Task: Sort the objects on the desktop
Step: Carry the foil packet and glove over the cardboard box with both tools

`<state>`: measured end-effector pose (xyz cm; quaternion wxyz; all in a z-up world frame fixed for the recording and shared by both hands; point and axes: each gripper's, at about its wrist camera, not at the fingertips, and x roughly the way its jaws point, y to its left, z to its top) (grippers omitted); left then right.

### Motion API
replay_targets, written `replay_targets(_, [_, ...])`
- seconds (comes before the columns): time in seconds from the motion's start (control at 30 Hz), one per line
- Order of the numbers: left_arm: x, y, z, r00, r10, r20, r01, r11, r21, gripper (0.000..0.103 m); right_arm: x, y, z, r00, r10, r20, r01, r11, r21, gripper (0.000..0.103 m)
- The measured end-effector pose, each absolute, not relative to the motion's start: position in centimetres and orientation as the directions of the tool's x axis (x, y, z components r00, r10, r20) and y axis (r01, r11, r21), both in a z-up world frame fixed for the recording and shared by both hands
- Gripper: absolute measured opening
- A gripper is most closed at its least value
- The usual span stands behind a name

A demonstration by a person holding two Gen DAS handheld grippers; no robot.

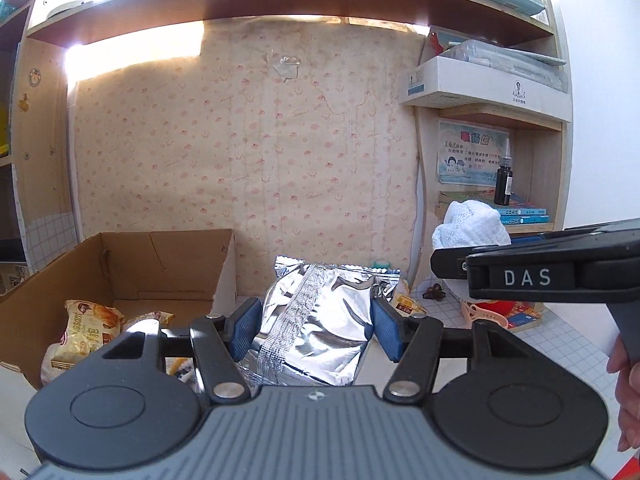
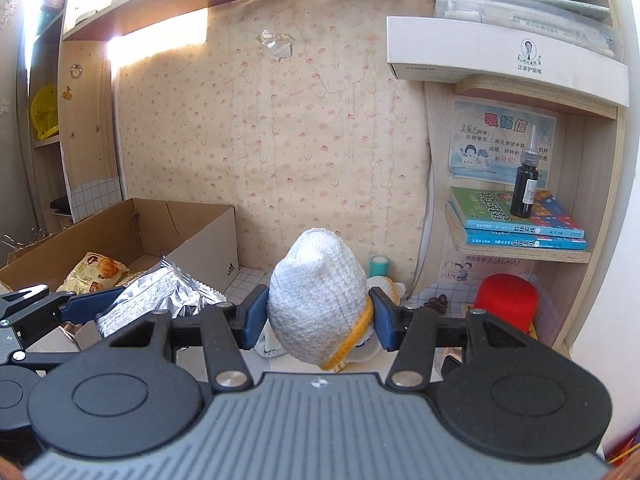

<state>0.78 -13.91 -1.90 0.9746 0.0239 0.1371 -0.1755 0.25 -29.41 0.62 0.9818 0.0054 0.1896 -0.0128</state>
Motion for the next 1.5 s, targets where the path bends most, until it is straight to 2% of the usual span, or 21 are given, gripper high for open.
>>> replay_targets(0.53, [-0.3, -9.6, 0.8, 0.947, -0.258, -0.19, 0.262, 0.965, -0.005, 0.063, 0.3, -25.6, 2.8, 0.946, 0.026, -0.323, -0.031, 0.999, -0.011, 0.053])
replay_targets(1.03, [1.5, -3.8, 0.9, 0.972, -0.124, -0.198, 0.122, 0.992, -0.019, 0.063, 2.9, -19.9, 3.8, 0.937, 0.144, -0.318, -0.159, 0.987, -0.022, 0.053])
replay_targets(1.5, [3.3, 0.7, 0.4, 0.973, -0.051, -0.223, 0.044, 0.998, -0.038, 0.063, 6.9, -15.2, 3.6, 0.908, 0.228, -0.35, -0.254, 0.967, -0.03, 0.053])
